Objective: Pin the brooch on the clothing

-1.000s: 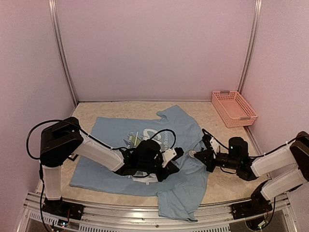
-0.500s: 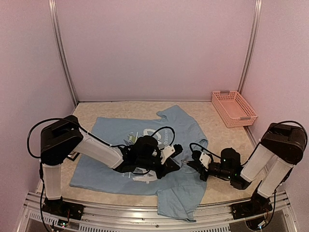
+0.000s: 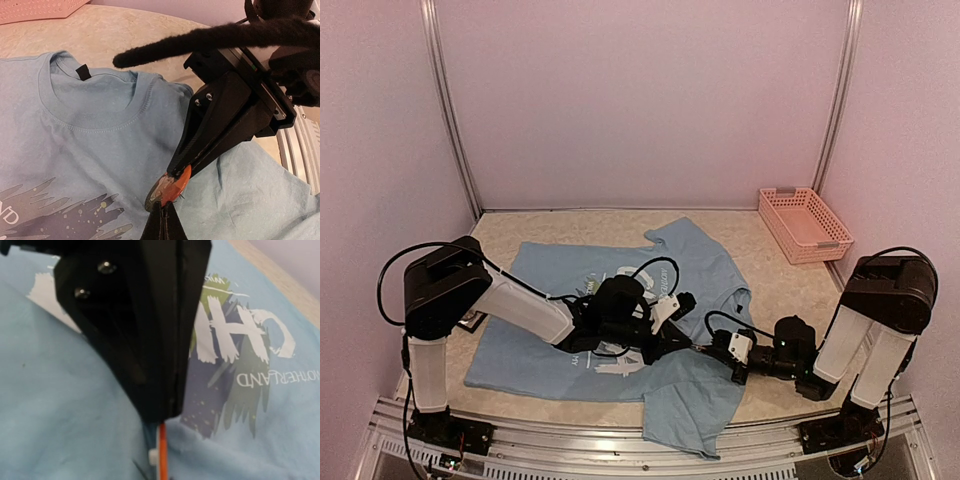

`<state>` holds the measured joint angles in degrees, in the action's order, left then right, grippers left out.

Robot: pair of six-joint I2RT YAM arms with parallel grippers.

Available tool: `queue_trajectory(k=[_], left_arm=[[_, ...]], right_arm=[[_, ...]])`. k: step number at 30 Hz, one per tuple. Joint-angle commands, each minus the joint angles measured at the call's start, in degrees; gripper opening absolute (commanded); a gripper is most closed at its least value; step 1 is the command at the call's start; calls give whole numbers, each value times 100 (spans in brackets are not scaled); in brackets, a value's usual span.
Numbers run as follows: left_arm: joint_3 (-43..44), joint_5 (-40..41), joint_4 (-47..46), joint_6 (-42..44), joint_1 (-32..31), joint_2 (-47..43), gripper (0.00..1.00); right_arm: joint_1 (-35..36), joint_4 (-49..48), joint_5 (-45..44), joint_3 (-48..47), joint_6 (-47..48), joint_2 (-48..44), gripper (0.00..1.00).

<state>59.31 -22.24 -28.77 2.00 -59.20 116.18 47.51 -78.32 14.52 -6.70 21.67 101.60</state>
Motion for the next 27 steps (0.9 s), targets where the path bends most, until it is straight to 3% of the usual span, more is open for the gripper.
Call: queue_trajectory(k=[1, 10, 17, 23, 27], left_arm=[[86, -102, -190, -42, 23, 89, 0], [-19, -40, -317, -70, 55, 54, 0], [-713, 113, -1072, -41, 111, -467, 40], [-740, 168, -503, 236, 63, -630, 43], [-564, 549, 115, 928, -185, -611, 44]], right_arm=[[55, -174, 324, 1, -69, 32, 0], [3, -407, 982, 3, -510, 29, 0], [-167, -501, 1184, -24, -727, 106, 0], [-190, -318, 835, -69, -642, -30, 0], [-207, -47, 501, -102, -579, -314, 0]])
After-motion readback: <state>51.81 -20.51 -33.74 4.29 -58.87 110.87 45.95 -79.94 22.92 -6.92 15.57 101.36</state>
